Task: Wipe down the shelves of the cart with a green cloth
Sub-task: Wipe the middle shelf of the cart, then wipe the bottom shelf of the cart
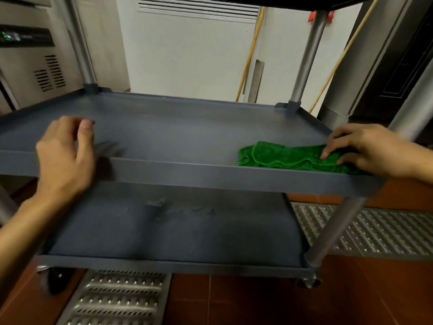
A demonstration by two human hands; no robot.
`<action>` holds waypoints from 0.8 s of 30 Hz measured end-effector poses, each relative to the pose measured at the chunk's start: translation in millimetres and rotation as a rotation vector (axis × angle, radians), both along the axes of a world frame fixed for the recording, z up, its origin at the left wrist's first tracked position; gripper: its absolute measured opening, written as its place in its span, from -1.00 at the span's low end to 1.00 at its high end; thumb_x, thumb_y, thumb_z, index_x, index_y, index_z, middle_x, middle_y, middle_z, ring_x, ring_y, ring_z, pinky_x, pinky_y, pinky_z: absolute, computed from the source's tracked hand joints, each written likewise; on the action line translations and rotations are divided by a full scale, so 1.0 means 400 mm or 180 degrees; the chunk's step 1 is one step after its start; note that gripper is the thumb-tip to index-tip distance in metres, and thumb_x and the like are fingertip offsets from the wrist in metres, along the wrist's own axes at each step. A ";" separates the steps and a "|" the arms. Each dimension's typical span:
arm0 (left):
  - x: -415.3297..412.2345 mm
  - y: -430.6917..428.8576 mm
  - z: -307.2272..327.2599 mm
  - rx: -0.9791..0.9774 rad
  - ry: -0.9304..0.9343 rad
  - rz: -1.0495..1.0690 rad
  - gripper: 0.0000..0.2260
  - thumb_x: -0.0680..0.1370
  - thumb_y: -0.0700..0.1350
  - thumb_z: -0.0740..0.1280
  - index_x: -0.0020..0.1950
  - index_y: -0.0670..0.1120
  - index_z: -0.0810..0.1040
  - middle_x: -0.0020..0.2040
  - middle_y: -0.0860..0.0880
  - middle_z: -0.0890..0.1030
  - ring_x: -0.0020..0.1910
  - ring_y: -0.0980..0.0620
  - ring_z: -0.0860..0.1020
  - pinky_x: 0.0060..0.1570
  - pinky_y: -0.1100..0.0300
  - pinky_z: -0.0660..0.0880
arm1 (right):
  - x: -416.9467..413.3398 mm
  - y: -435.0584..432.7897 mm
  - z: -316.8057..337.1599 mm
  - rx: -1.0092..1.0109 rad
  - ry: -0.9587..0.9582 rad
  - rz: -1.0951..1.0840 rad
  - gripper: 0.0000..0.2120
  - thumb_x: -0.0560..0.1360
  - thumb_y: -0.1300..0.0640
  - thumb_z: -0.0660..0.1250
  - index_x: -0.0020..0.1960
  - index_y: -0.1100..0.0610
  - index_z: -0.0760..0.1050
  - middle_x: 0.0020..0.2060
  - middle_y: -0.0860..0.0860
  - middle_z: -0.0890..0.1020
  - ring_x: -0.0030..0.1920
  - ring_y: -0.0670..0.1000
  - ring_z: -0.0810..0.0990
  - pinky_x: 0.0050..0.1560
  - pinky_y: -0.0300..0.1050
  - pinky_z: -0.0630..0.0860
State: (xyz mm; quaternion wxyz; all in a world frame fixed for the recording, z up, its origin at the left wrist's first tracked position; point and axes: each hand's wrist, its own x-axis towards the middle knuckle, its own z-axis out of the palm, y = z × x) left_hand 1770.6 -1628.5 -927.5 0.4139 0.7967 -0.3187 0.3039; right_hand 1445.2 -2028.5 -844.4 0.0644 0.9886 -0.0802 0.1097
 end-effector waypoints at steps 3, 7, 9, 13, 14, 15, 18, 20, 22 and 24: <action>-0.062 0.025 -0.017 -0.0128 -0.0204 -0.0303 -0.85 0.69 0.06 0.05 0.09 0.19 0.41 0.06 -0.17 0.59 0.06 -0.09 0.53 0.07 0.05 0.43 | 0.004 0.029 0.012 -0.0167 -0.0256 0.0015 -0.58 0.32 0.45 0.49 0.08 0.08 0.66 -0.02 0.07 0.67 -0.04 0.16 0.65 0.04 0.02 0.55; -0.106 0.029 0.029 -0.0459 0.0070 -0.0614 -0.81 0.68 0.12 0.05 0.12 0.18 0.45 0.08 -0.06 0.61 0.08 0.02 0.58 0.14 0.04 0.52 | 0.018 0.100 0.073 0.0114 -0.0825 -0.0298 -0.60 0.40 0.49 0.39 0.17 0.20 0.62 0.04 0.15 0.68 0.03 0.08 0.63 0.10 -0.09 0.44; -0.122 0.016 0.070 -0.0682 0.0322 -0.0797 -0.81 0.67 0.12 0.10 0.13 0.16 0.47 0.06 -0.01 0.62 0.07 0.05 0.60 0.15 -0.08 0.54 | 0.027 0.148 0.121 0.0182 -0.1020 -0.0399 -0.65 0.45 0.39 0.40 0.21 0.17 0.61 0.04 0.10 0.67 0.03 -0.02 0.56 0.12 -0.16 0.39; -0.198 -0.027 0.121 -0.0442 0.0795 -0.1610 -0.67 0.53 0.18 0.23 0.20 0.05 0.52 0.06 0.04 0.65 0.08 0.10 0.62 0.16 -0.07 0.55 | 0.059 0.265 0.218 0.0491 -0.1303 -0.0259 -0.72 0.49 0.27 0.41 0.16 0.02 0.62 -0.06 -0.06 0.65 -0.13 -0.37 0.56 -0.01 -0.51 0.43; -0.222 -0.038 0.124 -0.0219 0.0840 -0.1784 -0.60 0.49 0.23 0.25 0.26 0.08 0.49 0.12 0.07 0.62 0.12 0.15 0.59 0.18 -0.01 0.55 | 0.068 0.292 0.239 0.0575 -0.1329 -0.0181 -0.72 0.49 0.27 0.41 0.13 -0.03 0.61 -0.09 -0.11 0.65 -0.15 -0.44 0.55 -0.07 -0.60 0.41; -0.245 -0.048 0.125 0.0028 0.0803 -0.1909 -0.51 0.46 0.27 0.27 0.34 0.13 0.43 0.19 0.11 0.58 0.17 0.18 0.56 0.20 0.05 0.53 | 0.077 0.322 0.258 0.0672 -0.1336 -0.0106 -0.71 0.49 0.27 0.42 0.09 -0.07 0.61 -0.11 -0.16 0.65 -0.15 -0.46 0.55 -0.10 -0.62 0.41; -0.300 -0.068 0.125 0.0366 0.0592 -0.2085 -0.26 0.39 0.39 0.32 0.51 0.20 0.19 0.35 0.17 0.43 0.32 0.26 0.41 0.30 0.20 0.40 | 0.107 0.409 0.295 0.0874 -0.1358 0.0126 -0.66 0.47 0.29 0.42 -0.03 -0.17 0.62 -0.19 -0.18 0.69 -0.14 -0.32 0.62 -0.07 -0.49 0.52; -0.321 -0.069 0.123 0.0323 0.0572 -0.2134 -0.17 0.37 0.40 0.36 0.54 0.18 0.12 0.42 0.20 0.36 0.39 0.28 0.34 0.37 0.20 0.35 | 0.126 0.458 0.303 0.1035 -0.1359 0.0274 -0.67 0.46 0.30 0.44 -0.10 -0.17 0.65 -0.16 -0.18 0.71 -0.13 -0.23 0.67 -0.05 -0.37 0.57; -0.327 -0.057 0.116 0.0274 0.0550 -0.2279 -0.19 0.38 0.36 0.39 0.53 0.16 0.16 0.42 0.22 0.37 0.40 0.27 0.35 0.37 0.15 0.38 | 0.141 0.498 0.300 0.1150 -0.1267 0.0328 -0.67 0.44 0.30 0.45 -0.10 -0.17 0.64 -0.16 -0.24 0.70 -0.14 -0.21 0.68 -0.06 -0.34 0.58; -0.320 -0.034 0.098 0.0264 0.0530 -0.2464 -0.37 0.44 0.24 0.42 0.45 0.15 0.30 0.27 0.20 0.51 0.26 0.24 0.48 0.21 0.17 0.46 | 0.150 0.530 0.278 0.1266 -0.1171 0.0368 -0.67 0.41 0.29 0.46 -0.10 -0.16 0.65 -0.18 -0.22 0.71 -0.16 -0.18 0.69 -0.06 -0.33 0.59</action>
